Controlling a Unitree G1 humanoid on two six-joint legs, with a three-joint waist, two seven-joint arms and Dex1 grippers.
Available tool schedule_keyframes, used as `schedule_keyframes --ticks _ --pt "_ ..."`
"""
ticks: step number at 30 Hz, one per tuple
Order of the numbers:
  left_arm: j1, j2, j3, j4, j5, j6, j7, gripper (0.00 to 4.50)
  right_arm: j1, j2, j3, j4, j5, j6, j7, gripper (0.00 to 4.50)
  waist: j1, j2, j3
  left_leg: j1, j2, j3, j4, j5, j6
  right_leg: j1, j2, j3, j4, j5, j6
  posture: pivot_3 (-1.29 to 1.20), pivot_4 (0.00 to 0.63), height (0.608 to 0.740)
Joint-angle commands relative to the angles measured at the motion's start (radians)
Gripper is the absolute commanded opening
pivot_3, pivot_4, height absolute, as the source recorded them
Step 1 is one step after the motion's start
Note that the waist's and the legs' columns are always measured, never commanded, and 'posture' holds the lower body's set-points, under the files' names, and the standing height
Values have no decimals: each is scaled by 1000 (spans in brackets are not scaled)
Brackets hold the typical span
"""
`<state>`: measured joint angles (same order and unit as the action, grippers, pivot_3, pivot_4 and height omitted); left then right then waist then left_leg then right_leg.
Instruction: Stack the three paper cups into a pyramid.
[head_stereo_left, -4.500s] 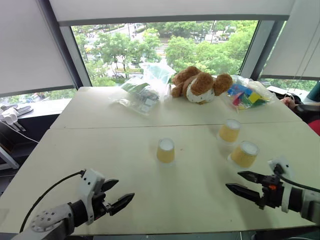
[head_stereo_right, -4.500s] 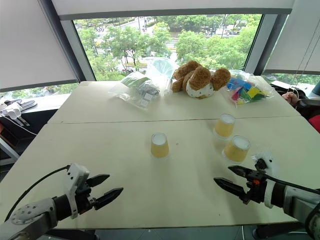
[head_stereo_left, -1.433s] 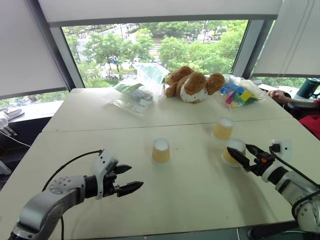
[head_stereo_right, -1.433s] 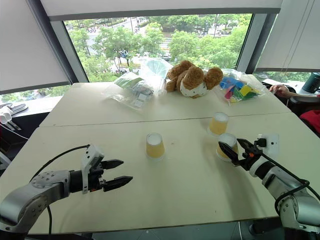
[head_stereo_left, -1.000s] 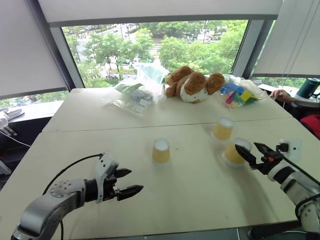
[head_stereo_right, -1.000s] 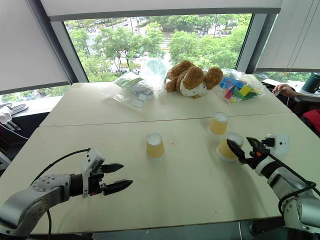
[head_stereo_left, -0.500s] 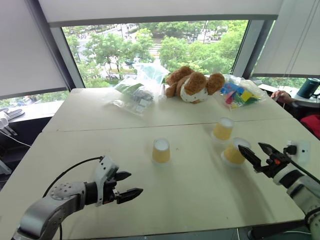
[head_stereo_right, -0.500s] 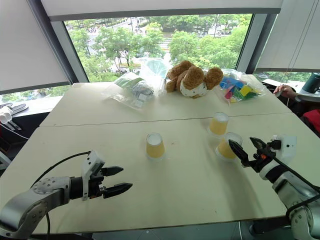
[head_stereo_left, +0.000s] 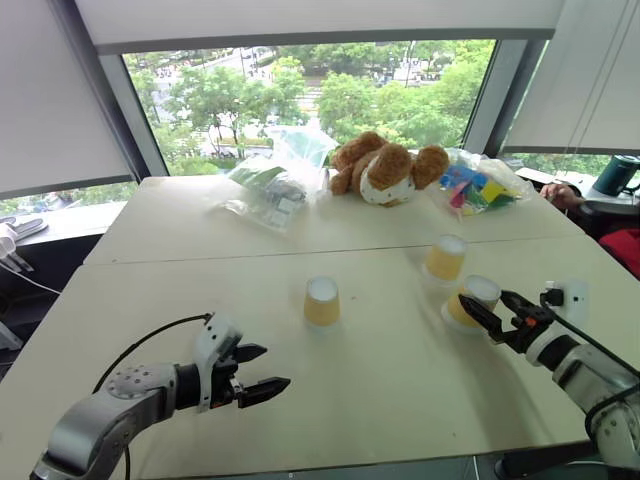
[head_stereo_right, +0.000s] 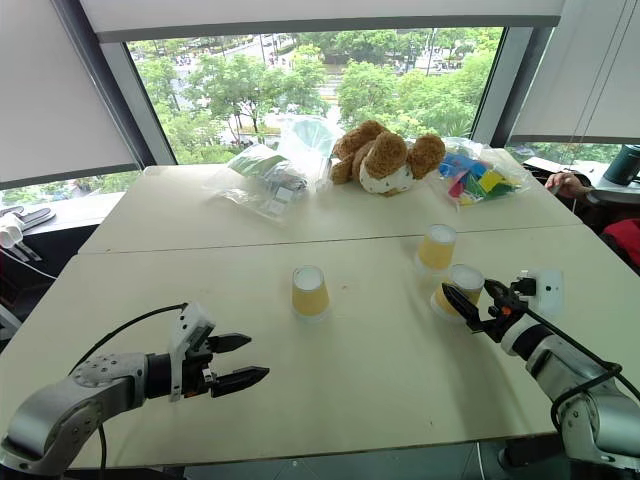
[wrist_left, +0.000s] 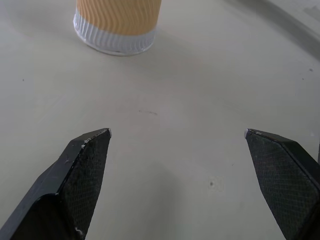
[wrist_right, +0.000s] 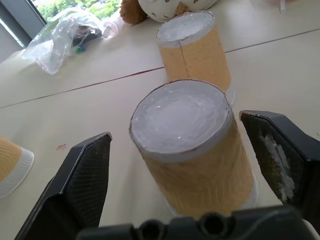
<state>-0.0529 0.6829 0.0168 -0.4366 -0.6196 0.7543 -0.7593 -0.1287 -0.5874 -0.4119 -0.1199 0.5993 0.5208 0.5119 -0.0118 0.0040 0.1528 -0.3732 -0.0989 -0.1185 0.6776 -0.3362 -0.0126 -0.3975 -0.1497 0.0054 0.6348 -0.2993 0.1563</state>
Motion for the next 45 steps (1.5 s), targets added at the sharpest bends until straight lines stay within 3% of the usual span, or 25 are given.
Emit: schedule_keyframes --ticks 1,3,6,11,16,26,31,35,42,45 --pt "9 -4 27 -38 -4 -14 11 4473 -38 0 0 43 -34 -62 11 4241 1 0 0 0 0 0 0 0 0 0 0 0 0 0 0 0 150 740" --pt "17 -5 29 -43 -5 -15 15 4500 -43 3 2 57 -43 -79 15 3590 2 0 0 0 0 0 0 0 0 0 0 0 0 0 0 0 150 740" --pt "21 -7 33 -47 -7 -15 22 4500 -44 3 6 67 -52 -93 20 2183 1 0 0 0 0 0 0 0 0 0 0 0 0 0 0 0 150 740" --pt "9 1 46 -30 -8 -16 18 4500 -52 -8 6 10 -19 -64 36 2098 1 0 0 0 0 0 0 0 0 0 0 0 0 0 0 0 150 740" --pt "-15 23 65 4 -5 -21 -7 4500 -48 -32 112 -176 45 60 91 2098 -2 0 0 0 0 0 0 0 0 -1 0 0 0 0 0 0 150 740" --pt "4 19 64 -22 -8 -13 -6 4500 -24 -7 242 -211 -36 54 95 2098 0 0 0 -1 -2 -2 0 0 0 -1 -1 0 1 0 0 0 150 740" --pt "8 13 57 -23 -5 -17 -3 4500 -24 -13 248 -202 -48 46 113 4455 1 0 0 -1 -2 -2 1 0 0 -1 -1 0 1 0 0 0 150 740" --pt "6 9 51 -13 0 -24 -8 4500 -15 -34 219 -234 -42 60 116 4455 1 0 0 -1 -2 -3 1 0 0 -1 -1 0 1 0 0 0 150 740" --pt "-14 20 52 36 5 -33 -41 4500 -18 -112 -85 -361 288 275 75 4455 4 0 0 -1 -2 -4 1 0 0 0 -1 0 1 0 0 0 150 740" --pt "-44 4 45 77 27 -66 -39 4500 -90 -109 -146 -268 287 244 18 4455 3 0 0 -1 -2 -4 1 0 0 1 -1 -1 0 0 0 0 150 740"
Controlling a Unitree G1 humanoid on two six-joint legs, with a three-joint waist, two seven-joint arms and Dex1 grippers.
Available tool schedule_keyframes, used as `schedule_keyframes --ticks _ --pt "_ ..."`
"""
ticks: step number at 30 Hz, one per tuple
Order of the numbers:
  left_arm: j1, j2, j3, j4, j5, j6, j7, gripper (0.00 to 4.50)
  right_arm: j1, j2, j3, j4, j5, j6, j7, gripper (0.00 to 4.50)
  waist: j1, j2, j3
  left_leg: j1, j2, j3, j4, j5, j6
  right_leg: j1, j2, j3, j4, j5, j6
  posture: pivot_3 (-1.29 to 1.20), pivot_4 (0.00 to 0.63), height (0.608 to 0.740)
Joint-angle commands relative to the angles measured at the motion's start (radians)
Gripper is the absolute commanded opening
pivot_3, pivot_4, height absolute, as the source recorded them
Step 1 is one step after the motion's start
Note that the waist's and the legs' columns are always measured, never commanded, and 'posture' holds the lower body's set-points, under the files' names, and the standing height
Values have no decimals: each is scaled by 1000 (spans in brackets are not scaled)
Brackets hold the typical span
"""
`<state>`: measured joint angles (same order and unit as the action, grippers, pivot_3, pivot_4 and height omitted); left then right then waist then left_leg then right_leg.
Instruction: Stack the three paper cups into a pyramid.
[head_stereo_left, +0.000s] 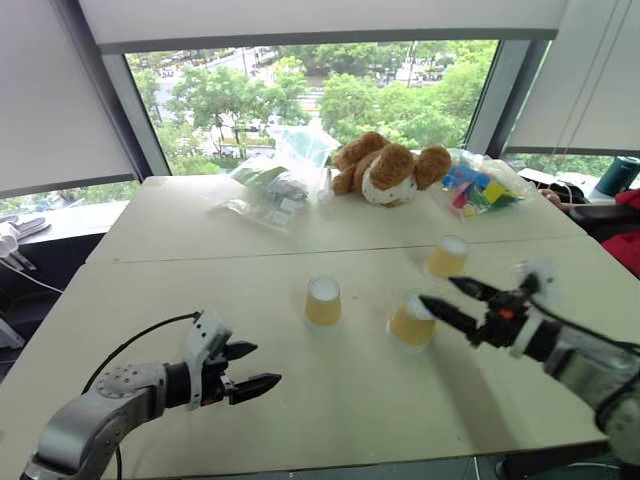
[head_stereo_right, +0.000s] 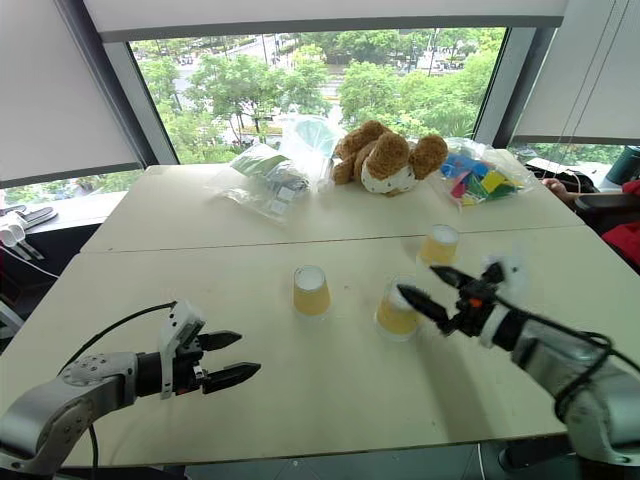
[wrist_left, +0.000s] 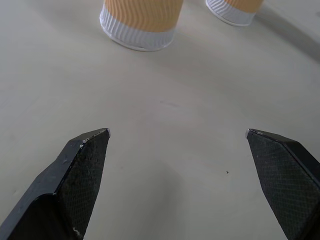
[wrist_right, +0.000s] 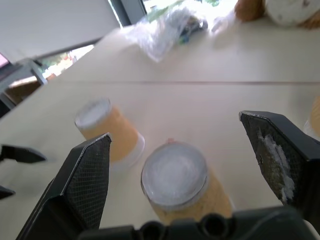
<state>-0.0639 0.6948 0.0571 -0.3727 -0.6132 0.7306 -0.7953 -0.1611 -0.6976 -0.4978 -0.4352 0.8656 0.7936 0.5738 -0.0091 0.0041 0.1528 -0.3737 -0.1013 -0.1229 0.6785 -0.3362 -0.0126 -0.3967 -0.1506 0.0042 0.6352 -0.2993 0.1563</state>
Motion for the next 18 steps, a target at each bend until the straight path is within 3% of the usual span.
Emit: schedule_keyframes --ticks 1,5,10,18 --pt "-43 -16 4 24 24 -49 0 4500 -92 7 -50 103 -35 -74 -69 4455 -1 0 0 0 0 0 0 0 0 0 0 0 0 0 0 0 150 740" --pt "-81 -45 31 20 -7 -33 20 4500 -222 32 94 363 -281 -283 -102 4455 -5 0 0 0 0 0 0 0 0 0 0 0 1 0 0 0 150 740" --pt "-66 -50 42 10 -5 -25 41 4500 -419 116 210 690 -452 -516 -104 4455 -17 0 0 0 0 1 -1 0 0 -3 0 0 1 0 0 0 150 740" --pt "-7 -80 51 -10 3 -23 101 4500 -599 167 234 1037 -528 -692 -72 4455 -27 0 0 -1 -3 -1 0 0 0 -7 -3 0 12 0 0 0 150 740"
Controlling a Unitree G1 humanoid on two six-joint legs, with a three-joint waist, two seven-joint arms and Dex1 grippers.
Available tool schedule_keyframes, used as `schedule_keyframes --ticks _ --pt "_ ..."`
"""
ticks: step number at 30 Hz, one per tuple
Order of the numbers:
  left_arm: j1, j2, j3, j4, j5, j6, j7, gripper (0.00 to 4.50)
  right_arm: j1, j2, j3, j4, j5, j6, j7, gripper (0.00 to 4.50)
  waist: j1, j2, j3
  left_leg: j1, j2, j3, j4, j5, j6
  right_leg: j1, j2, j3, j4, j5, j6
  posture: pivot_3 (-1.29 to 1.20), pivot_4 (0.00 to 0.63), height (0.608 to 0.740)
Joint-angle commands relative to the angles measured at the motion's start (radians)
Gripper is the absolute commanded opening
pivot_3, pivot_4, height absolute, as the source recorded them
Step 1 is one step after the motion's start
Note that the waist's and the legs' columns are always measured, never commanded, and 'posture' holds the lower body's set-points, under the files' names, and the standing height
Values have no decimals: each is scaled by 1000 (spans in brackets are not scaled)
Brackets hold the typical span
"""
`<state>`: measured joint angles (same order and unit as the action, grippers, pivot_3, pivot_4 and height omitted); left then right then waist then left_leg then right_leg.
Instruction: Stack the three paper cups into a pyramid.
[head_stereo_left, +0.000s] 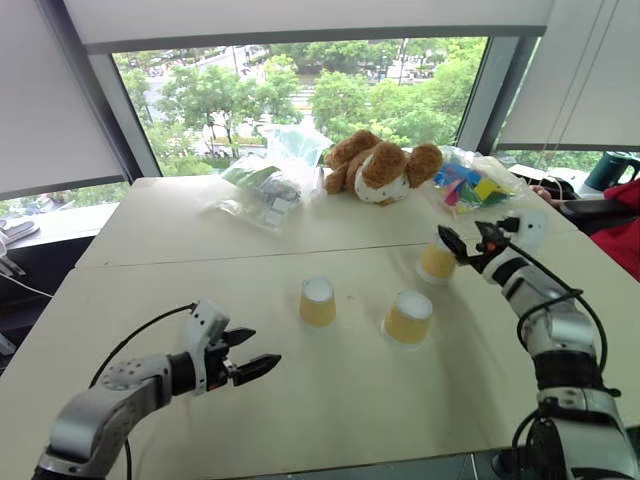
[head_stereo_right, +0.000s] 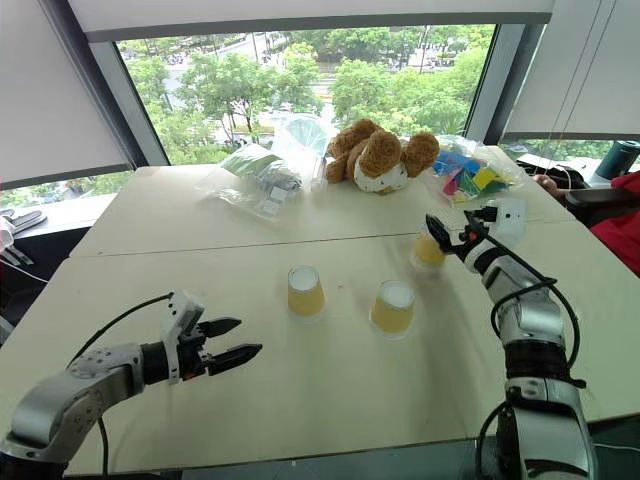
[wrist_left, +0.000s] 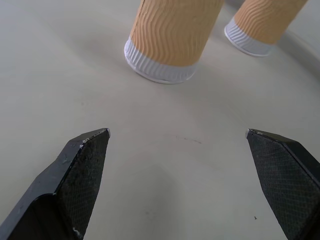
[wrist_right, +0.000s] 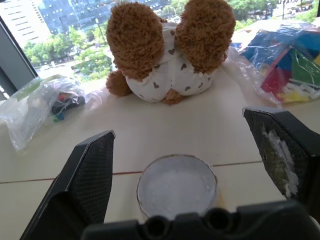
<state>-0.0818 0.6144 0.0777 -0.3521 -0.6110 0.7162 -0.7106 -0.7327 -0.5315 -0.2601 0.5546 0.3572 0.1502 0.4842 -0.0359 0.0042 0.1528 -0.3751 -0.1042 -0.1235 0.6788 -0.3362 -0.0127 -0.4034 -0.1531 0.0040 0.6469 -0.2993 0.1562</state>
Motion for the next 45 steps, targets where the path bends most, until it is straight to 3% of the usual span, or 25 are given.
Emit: schedule_keyframes --ticks 1,16,19,21,22,26,28,37,42,45 --pt "17 1 34 -35 -1 -7 20 4500 -33 4 1 64 -24 -55 28 4455 -1 0 0 0 0 0 0 0 0 0 0 0 0 0 0 0 150 740" --pt "44 15 53 -79 -18 21 50 4500 -52 38 19 187 -72 -97 52 4455 -9 0 0 0 0 -1 0 0 0 -1 0 0 0 0 0 0 150 740" --pt "39 17 57 -77 -18 23 53 4500 -65 39 14 215 -79 -114 43 3598 -9 0 0 0 0 -1 0 0 0 -1 0 0 0 0 0 0 150 740" --pt "39 18 59 -77 -18 23 53 4500 -71 40 11 226 -79 -125 45 2576 -8 0 0 0 0 -1 0 0 0 -1 0 0 0 0 0 0 150 740" --pt "40 19 58 -78 -18 23 53 4500 -74 41 9 228 -77 -126 46 2292 -8 0 0 0 0 -1 0 0 0 -1 0 0 0 0 0 0 150 740" --pt "46 23 57 -79 -18 21 50 4500 -67 41 5 192 -65 -122 59 2284 -9 0 0 0 0 -1 0 0 0 -1 0 0 0 0 0 0 150 740" --pt "47 29 55 -81 -17 18 43 4500 -27 24 3 99 -55 -97 71 2284 -8 0 0 0 0 -1 0 0 0 -1 0 0 0 0 0 0 150 740" --pt "-30 54 16 -28 -21 20 -25 4500 444 -70 -97 -663 118 230 85 2284 22 0 0 -1 -4 -7 1 0 0 -1 0 1 0 0 0 0 150 740" --pt "-53 53 -13 0 -12 14 -58 4500 633 -46 -139 -896 196 356 31 2284 24 1 0 0 -3 -8 2 0 0 -1 1 3 0 0 0 0 150 740" --pt "-59 53 -25 22 1 3 -76 4500 686 -19 -146 -938 210 370 -2 2284 24 1 0 0 -4 -9 1 0 0 -1 1 3 0 0 0 0 150 740"
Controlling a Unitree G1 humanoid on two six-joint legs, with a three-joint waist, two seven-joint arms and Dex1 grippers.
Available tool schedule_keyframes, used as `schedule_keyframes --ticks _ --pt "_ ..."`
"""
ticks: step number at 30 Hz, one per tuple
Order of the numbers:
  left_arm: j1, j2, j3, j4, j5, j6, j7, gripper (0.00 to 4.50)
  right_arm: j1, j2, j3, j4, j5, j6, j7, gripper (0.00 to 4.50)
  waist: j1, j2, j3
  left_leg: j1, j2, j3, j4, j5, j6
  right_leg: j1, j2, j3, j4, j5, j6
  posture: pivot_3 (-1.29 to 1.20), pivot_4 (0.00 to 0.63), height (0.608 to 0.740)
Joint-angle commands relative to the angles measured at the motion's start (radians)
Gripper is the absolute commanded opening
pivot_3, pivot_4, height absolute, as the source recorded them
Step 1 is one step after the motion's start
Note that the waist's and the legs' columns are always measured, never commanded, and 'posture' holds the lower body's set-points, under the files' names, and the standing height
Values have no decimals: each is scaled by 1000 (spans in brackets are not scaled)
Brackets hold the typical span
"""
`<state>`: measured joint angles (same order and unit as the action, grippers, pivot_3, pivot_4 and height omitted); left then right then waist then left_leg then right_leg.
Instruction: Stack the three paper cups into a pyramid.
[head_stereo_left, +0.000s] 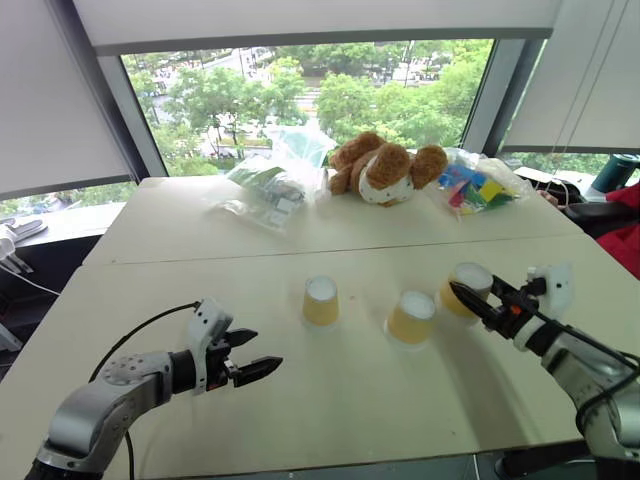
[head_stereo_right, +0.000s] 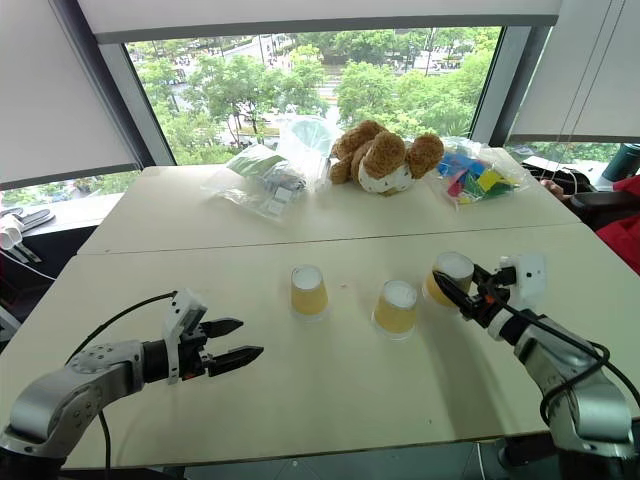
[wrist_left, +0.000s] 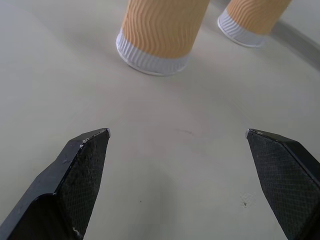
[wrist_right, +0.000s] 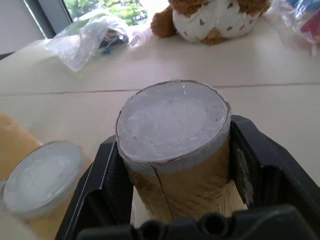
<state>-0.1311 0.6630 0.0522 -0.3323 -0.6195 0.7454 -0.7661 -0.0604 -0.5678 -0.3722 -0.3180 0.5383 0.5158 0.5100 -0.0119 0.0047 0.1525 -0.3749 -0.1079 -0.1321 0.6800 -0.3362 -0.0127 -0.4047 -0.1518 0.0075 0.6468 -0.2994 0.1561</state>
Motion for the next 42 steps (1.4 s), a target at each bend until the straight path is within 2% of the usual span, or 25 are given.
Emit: schedule_keyframes --ticks 1,21,22,23,25,26,40,42 --pt "-12 5 -5 10 14 -32 -28 4500 23 24 -37 -69 35 7 -33 2284 0 0 0 0 0 0 0 0 0 0 0 0 0 0 0 0 150 740" --pt "-21 -9 -21 64 56 -83 -55 4500 77 44 21 -54 38 8 -8 2284 1 0 0 0 0 0 0 0 0 0 0 0 0 0 0 0 150 740" --pt "-20 -8 -19 65 57 -84 -56 4500 80 46 21 -51 32 4 -12 3083 1 0 0 0 0 0 0 0 0 0 0 0 0 0 0 0 150 740" --pt "-20 -7 -17 66 58 -84 -57 4500 84 47 22 -50 30 2 -12 3316 1 0 0 0 0 0 0 0 0 0 0 0 0 0 0 0 150 740" --pt "-21 -5 -15 68 58 -85 -59 4500 90 47 24 -53 29 0 -14 4218 1 0 0 0 0 0 0 0 0 0 0 0 0 0 0 0 150 740" --pt "-21 -5 -14 68 59 -85 -60 4500 92 47 25 -54 29 0 -14 4418 1 0 0 0 0 0 0 0 0 0 0 0 0 0 0 0 150 740" --pt "-22 -7 -11 69 64 -84 -65 4500 92 48 26 -54 28 -1 -14 4418 1 0 0 0 0 0 0 0 0 0 0 0 0 0 0 0 150 740" --pt "-264 33 -71 288 120 -150 -210 4500 188 -68 -201 -268 160 100 12 4418 28 2 1 0 -1 -1 0 0 0 0 0 0 0 0 0 0 150 740"
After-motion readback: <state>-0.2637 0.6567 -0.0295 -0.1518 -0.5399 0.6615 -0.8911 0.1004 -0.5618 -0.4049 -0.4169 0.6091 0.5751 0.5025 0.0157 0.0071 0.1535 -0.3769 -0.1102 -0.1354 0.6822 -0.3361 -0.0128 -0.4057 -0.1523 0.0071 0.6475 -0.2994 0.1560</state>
